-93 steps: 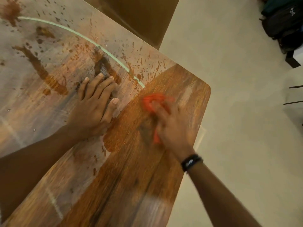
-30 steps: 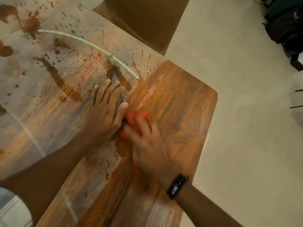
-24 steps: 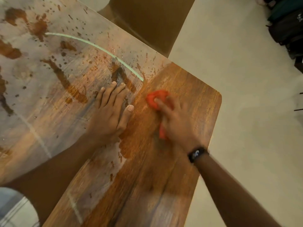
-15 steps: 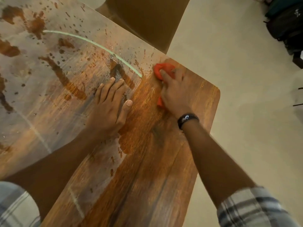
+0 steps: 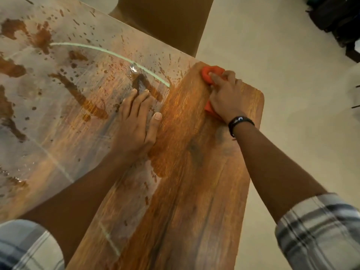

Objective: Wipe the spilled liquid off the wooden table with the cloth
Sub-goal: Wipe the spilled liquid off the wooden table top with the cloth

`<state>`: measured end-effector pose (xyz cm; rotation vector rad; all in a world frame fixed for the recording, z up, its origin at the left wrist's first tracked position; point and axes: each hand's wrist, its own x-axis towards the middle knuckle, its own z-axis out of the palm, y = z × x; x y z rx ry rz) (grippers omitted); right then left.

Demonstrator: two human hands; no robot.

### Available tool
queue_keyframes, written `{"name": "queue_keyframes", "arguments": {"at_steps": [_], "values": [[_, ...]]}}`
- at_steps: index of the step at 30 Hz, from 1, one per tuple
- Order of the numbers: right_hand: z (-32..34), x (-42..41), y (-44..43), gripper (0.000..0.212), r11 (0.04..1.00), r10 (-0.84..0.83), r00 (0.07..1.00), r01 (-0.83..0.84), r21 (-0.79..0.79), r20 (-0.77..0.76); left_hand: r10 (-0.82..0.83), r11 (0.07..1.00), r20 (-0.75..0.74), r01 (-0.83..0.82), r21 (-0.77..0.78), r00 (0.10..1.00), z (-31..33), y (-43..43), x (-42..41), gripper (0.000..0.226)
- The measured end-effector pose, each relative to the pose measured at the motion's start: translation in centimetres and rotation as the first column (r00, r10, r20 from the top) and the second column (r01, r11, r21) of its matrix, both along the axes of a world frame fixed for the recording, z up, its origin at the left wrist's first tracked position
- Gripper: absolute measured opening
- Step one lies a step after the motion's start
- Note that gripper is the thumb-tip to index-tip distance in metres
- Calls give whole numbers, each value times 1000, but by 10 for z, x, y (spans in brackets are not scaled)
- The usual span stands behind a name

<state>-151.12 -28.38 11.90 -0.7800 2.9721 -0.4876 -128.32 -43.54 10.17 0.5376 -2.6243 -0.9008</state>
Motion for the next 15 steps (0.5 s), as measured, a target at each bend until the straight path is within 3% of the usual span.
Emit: {"name": "queue_keyframes", "arguments": {"at_steps": [4,8,12,15], "values": [[0,30,-12,43,999,-46,998,47,25,-45,-14,999,-14,14,-31,1000,-5,1,1,61],[5,150,8,49,990,142,989,-142,15,-27,-20,1000,-54,21,8,998,7,3,6,58],[5,279,44,51,949,315,948,-315,3,54,63,994,14,-62,-90,998,20,18,50,55],[12,294,68,55,896,442,895,-444,11,56,58,997,57,-54,-64,997,25,33,117,50]]}}
